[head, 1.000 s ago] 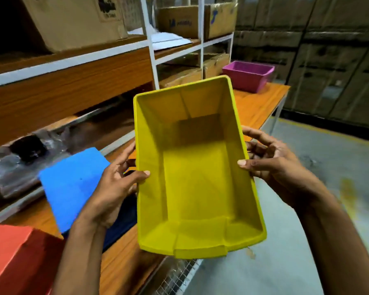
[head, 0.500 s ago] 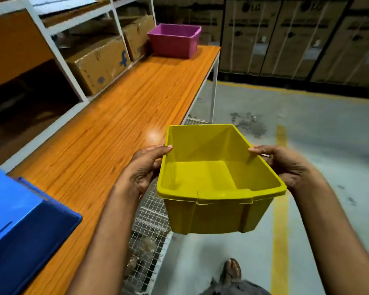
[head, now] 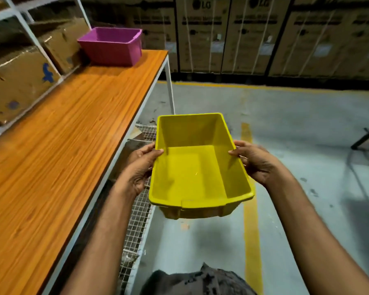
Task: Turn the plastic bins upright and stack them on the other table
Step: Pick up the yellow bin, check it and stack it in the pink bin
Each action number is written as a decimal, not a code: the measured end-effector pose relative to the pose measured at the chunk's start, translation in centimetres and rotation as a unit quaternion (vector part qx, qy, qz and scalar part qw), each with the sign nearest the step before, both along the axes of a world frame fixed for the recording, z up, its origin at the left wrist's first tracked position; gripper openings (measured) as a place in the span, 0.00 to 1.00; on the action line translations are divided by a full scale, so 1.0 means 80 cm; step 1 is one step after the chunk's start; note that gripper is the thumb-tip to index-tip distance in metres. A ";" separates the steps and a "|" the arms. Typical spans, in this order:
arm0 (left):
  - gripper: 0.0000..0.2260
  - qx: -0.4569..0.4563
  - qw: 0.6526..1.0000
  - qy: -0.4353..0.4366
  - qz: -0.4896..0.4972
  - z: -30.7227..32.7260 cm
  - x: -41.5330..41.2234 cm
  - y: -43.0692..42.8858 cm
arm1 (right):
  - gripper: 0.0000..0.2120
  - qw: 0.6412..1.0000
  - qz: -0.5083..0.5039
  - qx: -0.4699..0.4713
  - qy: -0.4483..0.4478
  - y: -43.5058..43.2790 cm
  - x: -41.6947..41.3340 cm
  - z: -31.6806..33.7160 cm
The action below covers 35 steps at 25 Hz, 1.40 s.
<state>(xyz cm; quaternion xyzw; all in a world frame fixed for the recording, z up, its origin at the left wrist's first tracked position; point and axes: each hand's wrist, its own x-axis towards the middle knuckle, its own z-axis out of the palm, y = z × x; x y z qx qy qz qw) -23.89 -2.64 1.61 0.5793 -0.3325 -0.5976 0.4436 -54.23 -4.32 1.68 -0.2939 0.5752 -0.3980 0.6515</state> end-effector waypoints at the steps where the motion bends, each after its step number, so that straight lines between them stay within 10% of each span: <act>1: 0.15 -0.013 1.000 -0.020 -0.010 0.000 -0.010 -0.013 | 0.18 1.000 -0.003 -0.025 0.006 -0.015 -0.009 -0.001; 20: 0.26 -0.209 0.971 -0.112 0.002 0.023 -0.042 -0.450 | 0.28 0.963 -0.032 -0.253 0.081 -0.450 -0.050 0.033; 35: 0.27 -0.215 0.951 -0.111 0.193 0.028 -0.176 -0.755 | 0.29 0.940 0.164 -0.288 0.082 -0.913 -0.141 0.076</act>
